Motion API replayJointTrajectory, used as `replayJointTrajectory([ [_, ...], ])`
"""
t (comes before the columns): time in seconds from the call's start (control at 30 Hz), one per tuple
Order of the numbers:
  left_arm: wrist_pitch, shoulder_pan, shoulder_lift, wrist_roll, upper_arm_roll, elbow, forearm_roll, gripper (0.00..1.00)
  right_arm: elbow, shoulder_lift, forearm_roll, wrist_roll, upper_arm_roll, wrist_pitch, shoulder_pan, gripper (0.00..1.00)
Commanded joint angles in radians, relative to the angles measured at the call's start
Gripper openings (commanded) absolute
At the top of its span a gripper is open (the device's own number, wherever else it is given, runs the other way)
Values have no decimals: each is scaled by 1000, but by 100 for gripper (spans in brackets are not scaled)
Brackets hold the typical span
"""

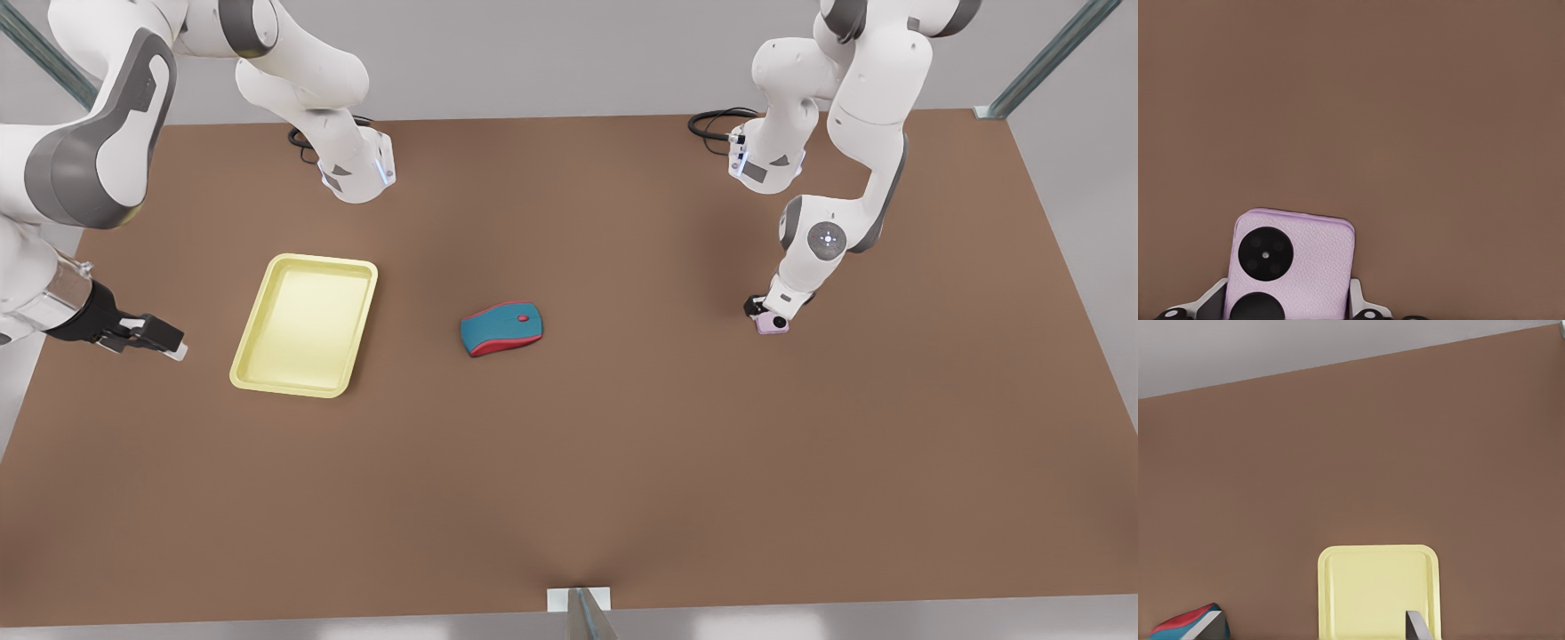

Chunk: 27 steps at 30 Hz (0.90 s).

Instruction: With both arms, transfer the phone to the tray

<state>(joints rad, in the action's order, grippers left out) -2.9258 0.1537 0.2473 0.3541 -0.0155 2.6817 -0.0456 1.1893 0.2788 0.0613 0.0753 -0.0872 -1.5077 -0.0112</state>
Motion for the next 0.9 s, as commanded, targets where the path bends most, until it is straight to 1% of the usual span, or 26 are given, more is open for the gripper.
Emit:
replayJointTrajectory([
  [0.0, -4, 0, 0, 3, 0, 0, 1, 78, 0, 0, 0, 1, 0, -2, -1, 100],
  [0.23, 14, 1, -23, 0, 0, -28, 1, 75, 0, 5, 2, 1, 0, -2, -3, 100],
  [0.3, 138, 4, -39, 23, 15, -103, 1, 75, 0, 3, 2, 1, 0, -2, -6, 100],
  [0.33, 241, 52, -36, 75, 19, -167, 1, 75, 0, 3, 2, 1, -2, -2, -9, 100],
  [0.4, 484, 191, -17, 264, 19, -364, 3, 76, 0, 3, 2, 1, -2, -2, -6, 100],
  [0.47, 628, 336, 90, 459, 19, -594, 13, 76, 0, 3, 2, 1, -2, -2, -3, 100],
  [0.53, 764, 455, 237, 620, 19, -865, 36, 76, 0, 3, 2, 1, -2, -2, -3, 100],
  [0.63, 913, 564, 539, 643, 19, -1322, 98, 76, 0, 5, 2, 1, -2, -2, -4, 100],
  [0.7, 921, 589, 627, 643, 25, -1444, 93, 76, 0, 5, 2, 1, -2, -2, -4, 100],
  [0.73, 927, 610, 716, 645, 25, -1569, 92, 76, 1, 5, 2, 1, -2, -2, -6, 100],
  [0.77, 936, 610, 771, 645, 23, -1655, 92, 76, 1, 5, 0, 1, -2, -2, -4, 100],
  [0.8, 933, 613, 817, 645, 23, -1714, 90, 77, 1, 8, 2, 3, -2, -2, -6, 100],
  [0.87, 919, 627, 854, 643, 22, -1755, 90, 77, 1, 19, 2, 0, -2, -2, -6, 100],
])
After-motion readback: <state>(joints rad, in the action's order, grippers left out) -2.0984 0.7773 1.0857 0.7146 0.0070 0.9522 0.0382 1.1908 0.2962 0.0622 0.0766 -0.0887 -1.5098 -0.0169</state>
